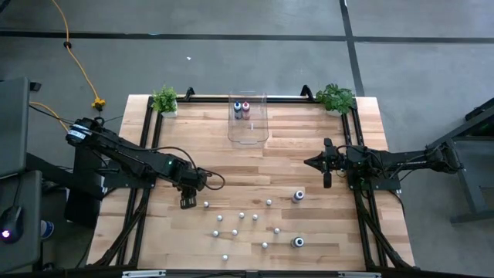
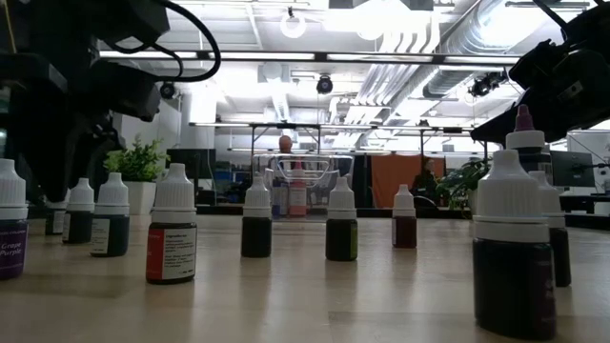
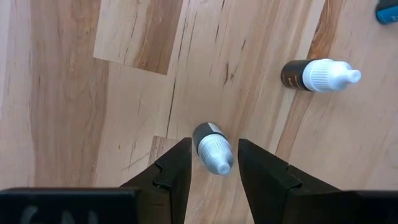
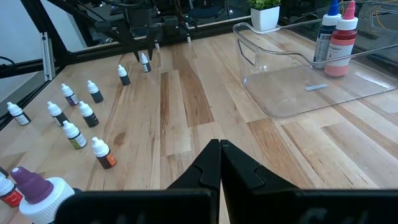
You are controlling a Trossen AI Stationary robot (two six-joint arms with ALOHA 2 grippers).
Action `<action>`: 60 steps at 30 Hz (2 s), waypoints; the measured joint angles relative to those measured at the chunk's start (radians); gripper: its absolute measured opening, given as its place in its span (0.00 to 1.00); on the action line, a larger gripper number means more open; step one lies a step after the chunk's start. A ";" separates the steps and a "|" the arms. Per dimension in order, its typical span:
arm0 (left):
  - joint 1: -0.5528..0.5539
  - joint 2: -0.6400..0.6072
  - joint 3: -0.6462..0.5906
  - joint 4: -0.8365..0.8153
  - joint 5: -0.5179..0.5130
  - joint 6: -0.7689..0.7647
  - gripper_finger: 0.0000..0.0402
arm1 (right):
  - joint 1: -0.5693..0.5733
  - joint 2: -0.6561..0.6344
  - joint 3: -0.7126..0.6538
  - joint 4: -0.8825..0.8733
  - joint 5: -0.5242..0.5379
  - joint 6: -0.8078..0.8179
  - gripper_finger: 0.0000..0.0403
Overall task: Pick & Place food coloring
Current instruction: Put the small black food coloring into the transparent bin
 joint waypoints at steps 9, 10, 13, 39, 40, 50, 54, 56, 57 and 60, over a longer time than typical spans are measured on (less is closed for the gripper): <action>0.000 0.000 0.000 -0.001 0.007 0.000 0.31 | 0.000 0.000 0.000 0.000 0.000 0.000 0.00; 0.000 0.000 0.000 -0.001 0.007 0.000 0.31 | 0.000 0.000 0.000 0.000 0.000 0.000 0.00; 0.000 0.000 0.000 -0.002 0.007 0.000 0.31 | 0.000 0.000 0.000 0.000 0.000 0.000 0.00; 0.000 -0.001 0.002 0.005 0.010 -0.046 0.10 | 0.000 0.000 0.000 0.000 0.000 0.000 0.00; 0.000 -0.001 0.002 0.006 0.009 -0.058 0.10 | 0.000 0.000 0.000 0.000 0.000 0.000 0.00; 0.000 0.000 0.000 0.038 -0.007 -0.145 0.10 | 0.000 0.000 0.000 0.000 0.000 0.000 0.00; 0.000 0.002 0.027 0.016 -0.014 -0.156 0.10 | 0.000 0.000 0.000 0.000 0.000 0.000 0.00; 0.000 0.002 0.063 -0.001 -0.016 -0.152 0.10 | 0.000 0.000 0.000 0.000 0.000 0.000 0.00; 0.000 0.002 0.084 -0.023 -0.025 -0.150 0.10 | 0.000 0.000 0.000 0.000 0.000 0.000 0.00; 0.000 0.002 0.168 -0.112 -0.064 -0.122 0.10 | 0.000 0.000 0.000 0.000 0.000 0.000 0.00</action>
